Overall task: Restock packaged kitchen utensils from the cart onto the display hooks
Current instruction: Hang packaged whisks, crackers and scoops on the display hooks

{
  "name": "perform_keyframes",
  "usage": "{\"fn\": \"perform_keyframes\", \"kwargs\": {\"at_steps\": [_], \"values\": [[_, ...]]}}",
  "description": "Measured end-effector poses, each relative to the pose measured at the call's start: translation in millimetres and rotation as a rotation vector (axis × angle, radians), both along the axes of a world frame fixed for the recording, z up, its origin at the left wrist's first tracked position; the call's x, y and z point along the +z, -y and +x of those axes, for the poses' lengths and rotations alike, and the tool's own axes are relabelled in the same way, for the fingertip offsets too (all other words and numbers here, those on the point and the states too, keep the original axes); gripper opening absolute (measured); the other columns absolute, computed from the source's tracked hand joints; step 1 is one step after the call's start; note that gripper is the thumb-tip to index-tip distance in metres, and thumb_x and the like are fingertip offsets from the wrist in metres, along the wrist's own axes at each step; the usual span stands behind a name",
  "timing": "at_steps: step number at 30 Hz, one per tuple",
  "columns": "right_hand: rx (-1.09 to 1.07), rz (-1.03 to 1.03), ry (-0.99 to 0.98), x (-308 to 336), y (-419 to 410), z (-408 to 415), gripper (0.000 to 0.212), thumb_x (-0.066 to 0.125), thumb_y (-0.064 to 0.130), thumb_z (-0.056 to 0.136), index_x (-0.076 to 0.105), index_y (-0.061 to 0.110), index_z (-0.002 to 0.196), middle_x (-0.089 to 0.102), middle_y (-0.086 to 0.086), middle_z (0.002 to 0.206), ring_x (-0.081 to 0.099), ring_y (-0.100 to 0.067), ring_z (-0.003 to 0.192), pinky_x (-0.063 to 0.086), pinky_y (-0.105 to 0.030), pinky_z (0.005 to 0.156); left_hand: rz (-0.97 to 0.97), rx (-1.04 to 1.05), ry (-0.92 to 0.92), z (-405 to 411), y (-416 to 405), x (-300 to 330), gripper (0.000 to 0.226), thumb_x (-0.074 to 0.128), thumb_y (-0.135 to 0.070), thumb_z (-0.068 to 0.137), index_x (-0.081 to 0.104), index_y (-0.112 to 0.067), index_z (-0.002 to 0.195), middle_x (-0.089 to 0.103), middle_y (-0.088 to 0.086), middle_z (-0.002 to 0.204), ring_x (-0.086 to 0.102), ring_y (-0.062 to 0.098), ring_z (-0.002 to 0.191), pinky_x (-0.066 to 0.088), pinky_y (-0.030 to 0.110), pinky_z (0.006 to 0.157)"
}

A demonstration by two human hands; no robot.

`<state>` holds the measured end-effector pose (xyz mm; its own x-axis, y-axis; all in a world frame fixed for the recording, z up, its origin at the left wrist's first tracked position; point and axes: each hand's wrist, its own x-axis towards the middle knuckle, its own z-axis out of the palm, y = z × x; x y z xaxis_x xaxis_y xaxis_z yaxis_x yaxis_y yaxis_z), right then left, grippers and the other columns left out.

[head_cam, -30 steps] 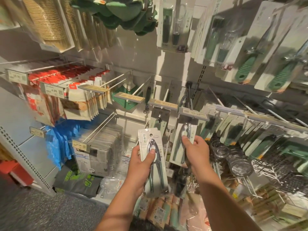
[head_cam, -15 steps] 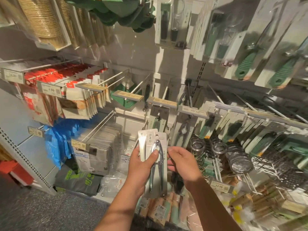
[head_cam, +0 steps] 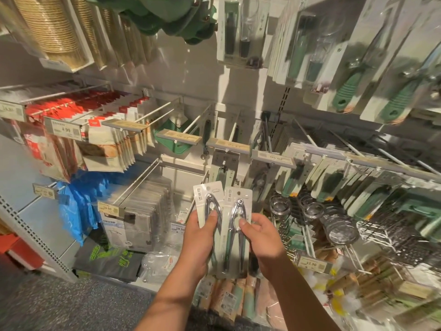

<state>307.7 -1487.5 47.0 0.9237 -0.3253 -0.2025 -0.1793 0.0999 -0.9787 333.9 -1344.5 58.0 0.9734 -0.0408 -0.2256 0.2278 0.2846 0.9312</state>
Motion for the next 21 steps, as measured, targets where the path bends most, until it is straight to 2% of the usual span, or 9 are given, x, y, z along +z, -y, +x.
{"fn": "perform_keyframes", "kwargs": {"at_steps": [3,7,10,13,17,21], "values": [[-0.047,0.023,0.03,-1.4,7.7,2.4,0.038,0.074,0.03,0.092,0.064,0.01,0.122,0.077,-0.013,0.113,0.071,-0.034,0.112,0.05,-0.059,0.106,0.005,-0.026,-0.01,1.4,1.3,-0.7,0.021,0.058,-0.016,0.104,0.064,-0.023,0.123,0.078,-0.003,0.109,0.075,0.011,0.096,0.058,0.032,0.083],[-0.16,-0.006,0.103,8.7,17.4,2.6,0.021,0.062,0.015,0.102,0.064,0.013,0.123,0.077,-0.007,0.113,0.071,-0.028,0.112,0.052,-0.053,0.105,0.007,-0.049,-0.028,2.5,0.2,1.9,0.022,0.056,-0.014,0.105,0.064,-0.023,0.123,0.077,-0.005,0.109,0.075,0.007,0.094,0.056,0.026,0.077],[-0.235,-0.015,0.149,20.2,23.3,3.3,0.019,0.058,0.008,0.104,0.065,0.014,0.12,0.078,-0.003,0.111,0.072,-0.025,0.11,0.053,-0.049,0.104,-0.006,-0.072,-0.052,3.0,-0.7,4.4,0.022,0.054,-0.011,0.105,0.064,-0.024,0.12,0.079,-0.004,0.104,0.076,0.008,0.09,0.057,0.021,0.067],[-0.267,-0.028,0.157,25.9,28.9,7.9,0.023,0.06,0.014,0.103,0.064,0.016,0.126,0.075,-0.002,0.121,0.068,-0.022,0.118,0.05,-0.049,0.109,0.002,-0.105,-0.052,3.2,-0.6,4.7,0.022,0.054,-0.011,0.105,0.064,-0.02,0.121,0.08,-0.003,0.103,0.077,0.012,0.092,0.057,0.024,0.072],[-0.281,-0.042,0.16,30.7,31.5,15.2,0.043,0.064,0.029,0.101,0.054,0.021,0.142,0.062,0.001,0.143,0.056,-0.015,0.134,0.043,-0.048,0.117,0.008,-0.144,0.003,0.4,0.0,8.2,0.02,0.055,-0.008,0.105,0.066,-0.021,0.116,0.08,-0.013,0.094,0.075,0.002,0.085,0.053,0.012,0.063],[-0.296,-0.053,0.174,34.1,31.2,23.6,0.05,0.064,0.034,0.101,0.05,0.022,0.147,0.053,0.003,0.151,0.05,-0.014,0.14,0.039,-0.047,0.119,0.015,-0.138,0.015,0.5,-3.0,11.2,0.021,0.056,-0.006,0.104,0.068,-0.02,0.114,0.08,-0.009,0.095,0.076,0.003,0.085,0.053,0.011,0.064]]}}
